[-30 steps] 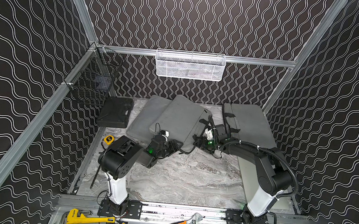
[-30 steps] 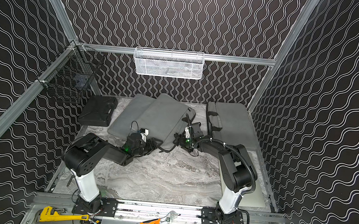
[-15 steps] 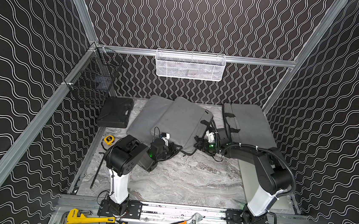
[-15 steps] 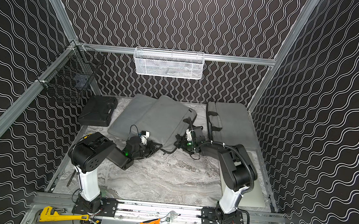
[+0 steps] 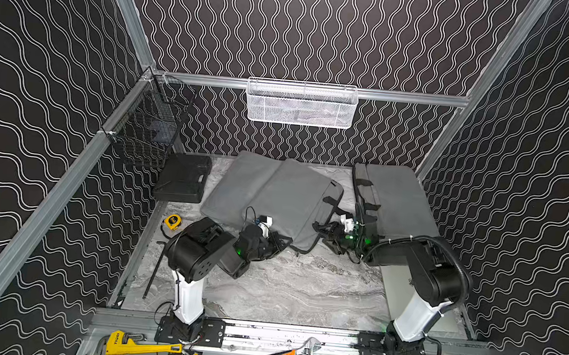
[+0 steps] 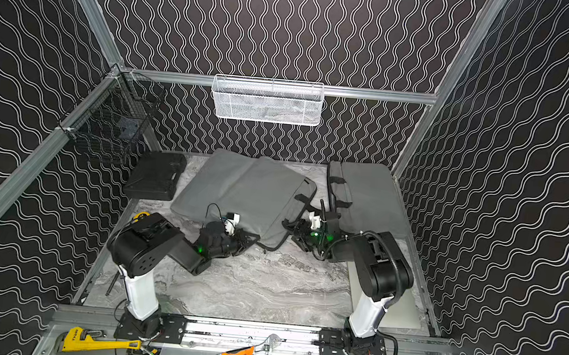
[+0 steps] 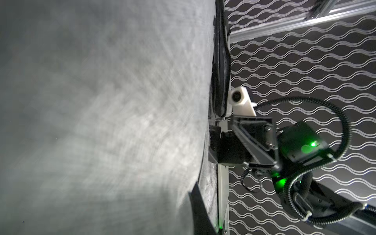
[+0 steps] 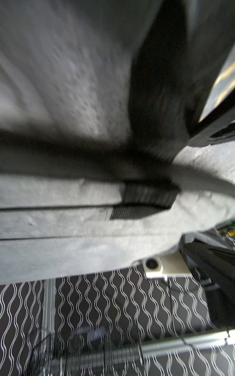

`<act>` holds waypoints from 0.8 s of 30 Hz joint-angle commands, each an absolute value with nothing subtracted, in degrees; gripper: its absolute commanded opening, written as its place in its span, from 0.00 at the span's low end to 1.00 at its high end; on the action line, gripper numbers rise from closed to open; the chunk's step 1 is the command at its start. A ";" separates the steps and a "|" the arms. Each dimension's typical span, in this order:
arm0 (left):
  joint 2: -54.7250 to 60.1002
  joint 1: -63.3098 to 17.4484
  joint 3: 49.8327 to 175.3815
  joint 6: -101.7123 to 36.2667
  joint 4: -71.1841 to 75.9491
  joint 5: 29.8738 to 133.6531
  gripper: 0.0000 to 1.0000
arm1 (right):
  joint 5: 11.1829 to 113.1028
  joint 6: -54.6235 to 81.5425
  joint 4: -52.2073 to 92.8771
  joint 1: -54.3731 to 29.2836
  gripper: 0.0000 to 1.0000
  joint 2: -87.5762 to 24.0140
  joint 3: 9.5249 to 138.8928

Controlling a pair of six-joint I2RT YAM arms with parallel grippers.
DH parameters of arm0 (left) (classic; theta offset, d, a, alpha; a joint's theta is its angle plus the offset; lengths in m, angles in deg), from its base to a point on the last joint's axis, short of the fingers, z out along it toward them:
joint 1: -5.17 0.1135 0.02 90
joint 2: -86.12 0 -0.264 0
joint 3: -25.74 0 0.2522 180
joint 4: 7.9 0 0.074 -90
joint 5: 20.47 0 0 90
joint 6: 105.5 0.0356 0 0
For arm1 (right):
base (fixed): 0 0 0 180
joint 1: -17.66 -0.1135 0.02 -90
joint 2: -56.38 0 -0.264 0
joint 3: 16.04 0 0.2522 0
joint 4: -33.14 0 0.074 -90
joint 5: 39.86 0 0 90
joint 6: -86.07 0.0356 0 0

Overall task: Open the zippered laptop bag and take out the laptop
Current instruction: Pick up the zippered laptop bag.

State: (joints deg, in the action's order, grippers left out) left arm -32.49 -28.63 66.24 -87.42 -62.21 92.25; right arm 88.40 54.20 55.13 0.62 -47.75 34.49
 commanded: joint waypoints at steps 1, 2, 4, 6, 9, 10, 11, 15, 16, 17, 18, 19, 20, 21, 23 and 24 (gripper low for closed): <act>-34.87 -29.74 65.70 -90.39 -73.72 93.67 0.00 | 91.53 62.02 61.56 0.69 0.73 -50.47 34.65; -35.36 -29.89 65.23 -90.52 -74.88 92.86 0.00 | 92.22 63.18 63.26 0.53 0.72 -51.14 34.51; -36.70 -30.29 64.47 -91.18 -77.67 92.02 0.00 | 92.86 65.72 67.74 0.45 0.70 -51.72 33.66; -37.51 -30.59 64.12 -92.12 -80.08 91.86 0.00 | 92.37 65.66 67.73 0.18 0.68 -51.26 33.10; -37.09 -31.18 62.89 -92.90 -82.34 91.15 0.00 | 90.75 61.83 62.72 -0.44 0.63 -49.71 33.82; -36.35 -31.61 62.18 -92.62 -82.38 90.69 0.00 | 90.11 60.81 62.24 -0.66 0.62 -48.91 33.80; -35.67 -32.04 61.69 -92.02 -81.66 90.40 0.00 | 89.60 60.15 62.98 -0.84 0.61 -48.07 33.58; -30.32 -33.98 59.88 -87.31 -74.40 88.85 0.00 | 87.72 57.00 62.88 -1.41 0.51 -43.63 33.74; -28.88 -34.27 59.45 -86.19 -72.50 88.02 0.00 | 87.39 55.38 60.33 -1.41 0.47 -42.24 34.60; -27.57 -34.53 59.12 -85.21 -70.78 87.33 0.00 | 87.03 53.52 57.31 -1.50 0.43 -41.00 35.68; -25.98 -34.96 59.02 -84.06 -68.63 86.70 0.00 | 86.36 51.02 53.20 -1.64 0.39 -39.60 37.13; -24.43 -35.57 59.08 -82.79 -66.24 86.06 0.00 | 85.61 48.39 49.32 -1.83 0.33 -38.24 38.62; -23.11 -36.19 59.38 -81.45 -63.99 85.65 0.00 | 85.00 46.35 46.68 -1.94 0.28 -37.16 39.73; -21.60 -36.80 59.97 -79.95 -60.64 85.37 0.02 | 84.34 44.19 43.57 -2.11 0.23 -36.19 40.99; -18.88 -38.08 61.36 -76.66 -54.25 84.69 0.07 | 83.48 41.23 39.22 -2.14 0.14 -34.54 42.78; -17.30 -38.61 61.95 -75.12 -51.33 84.02 0.11 | 83.01 39.65 36.91 -2.19 0.10 -33.80 43.75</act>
State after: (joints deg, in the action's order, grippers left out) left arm -19.94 -37.14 60.74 -83.71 -61.68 82.20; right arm 86.66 47.38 41.19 -2.09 -35.69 41.18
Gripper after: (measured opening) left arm 0.090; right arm 0.125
